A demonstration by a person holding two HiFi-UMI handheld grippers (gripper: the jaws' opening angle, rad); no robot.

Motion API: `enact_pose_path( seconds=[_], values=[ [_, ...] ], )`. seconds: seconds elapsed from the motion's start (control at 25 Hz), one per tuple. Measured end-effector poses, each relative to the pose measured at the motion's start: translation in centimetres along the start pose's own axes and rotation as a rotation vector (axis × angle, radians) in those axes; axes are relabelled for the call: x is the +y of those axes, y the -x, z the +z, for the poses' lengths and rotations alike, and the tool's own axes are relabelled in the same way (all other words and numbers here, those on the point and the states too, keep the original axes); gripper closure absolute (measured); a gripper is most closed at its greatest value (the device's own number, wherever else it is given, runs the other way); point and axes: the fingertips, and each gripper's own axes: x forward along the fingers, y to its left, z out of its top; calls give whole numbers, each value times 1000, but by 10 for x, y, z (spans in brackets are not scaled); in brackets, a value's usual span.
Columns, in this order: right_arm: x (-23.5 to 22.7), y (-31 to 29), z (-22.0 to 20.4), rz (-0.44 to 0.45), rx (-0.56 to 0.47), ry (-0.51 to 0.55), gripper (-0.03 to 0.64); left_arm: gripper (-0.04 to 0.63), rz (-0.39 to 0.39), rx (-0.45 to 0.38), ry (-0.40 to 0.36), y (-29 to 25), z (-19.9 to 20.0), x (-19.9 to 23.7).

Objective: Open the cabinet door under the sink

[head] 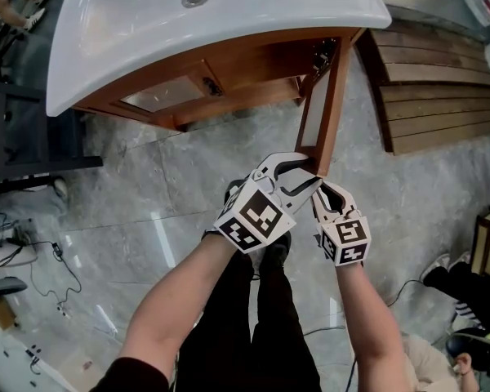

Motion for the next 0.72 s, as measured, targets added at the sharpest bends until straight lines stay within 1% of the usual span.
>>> enact_pose_path(
  seconds=[0.2, 0.44, 0.6, 0.72],
  values=[
    [1, 3, -9, 7, 8, -8, 532, 448, -4, -29, 23, -6, 2, -2],
    [7, -1, -5, 9, 2, -9, 532, 446, -30, -24, 12, -11, 1, -6],
    [17, -4, -4, 13, 4, -4, 532, 449, -72, -33, 10, -10, 1, -7],
    [22, -5, -4, 9, 6, -14, 532, 451, -119, 1, -23, -14, 3, -9]
  ],
)
